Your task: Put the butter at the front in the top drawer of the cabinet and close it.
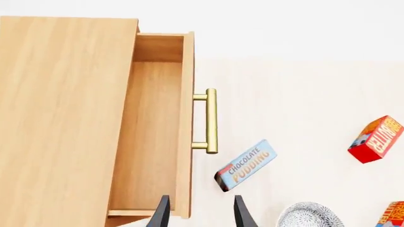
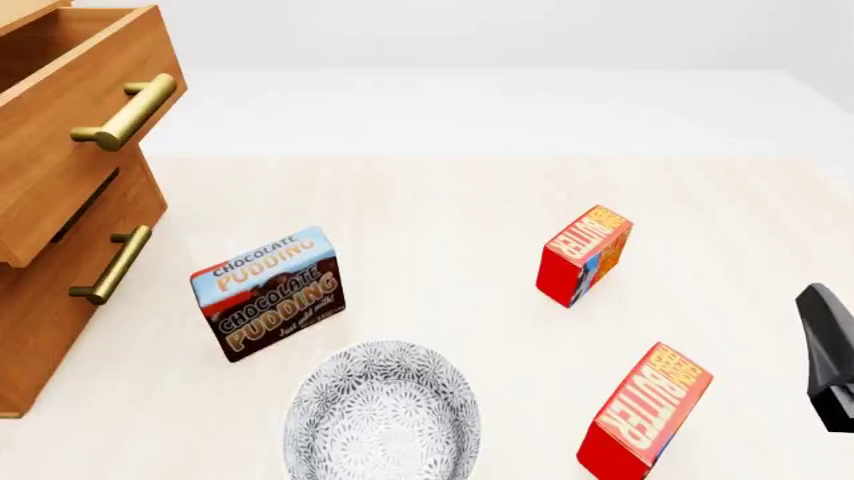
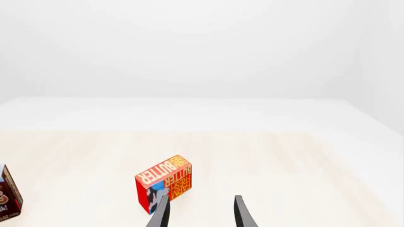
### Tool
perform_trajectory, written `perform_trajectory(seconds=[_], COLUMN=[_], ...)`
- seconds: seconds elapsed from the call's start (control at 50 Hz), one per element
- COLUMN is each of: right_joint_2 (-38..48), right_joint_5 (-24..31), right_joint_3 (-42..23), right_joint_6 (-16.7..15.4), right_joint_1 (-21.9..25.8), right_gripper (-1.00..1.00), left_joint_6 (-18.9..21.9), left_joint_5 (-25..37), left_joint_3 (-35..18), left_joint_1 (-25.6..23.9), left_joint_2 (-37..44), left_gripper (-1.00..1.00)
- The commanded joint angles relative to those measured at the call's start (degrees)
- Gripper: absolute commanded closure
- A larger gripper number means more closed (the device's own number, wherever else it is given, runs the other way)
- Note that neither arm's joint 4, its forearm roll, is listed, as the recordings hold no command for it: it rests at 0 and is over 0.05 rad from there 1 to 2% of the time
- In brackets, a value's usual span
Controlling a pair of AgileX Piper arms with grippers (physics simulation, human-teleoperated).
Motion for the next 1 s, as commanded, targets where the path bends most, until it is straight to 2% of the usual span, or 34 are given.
perform_trajectory(seconds=[0.02, 0.62, 1.0], right_joint_2=[-0.4, -0.4, -0.4], right_joint_5=[0.1, -0.1, 0.0], right_joint_3=[0.3, 0.4, 0.4], right_joint_6=[0.1, 0.1, 0.1], right_joint_1=[0.0, 0.0, 0.0], right_gripper=[-1.00, -1.00, -1.00], left_joint_6=[-0.2, -1.7, -2.2], left_joint_5=[0.1, -4.3, -6.7], left_joint_3=[0.1, 5.6, 5.7], left_joint_1=[0.4, 1.3, 1.6], left_joint_2=[1.7, 3.8, 7.8], left_gripper=[-1.00, -1.00, -1.00])
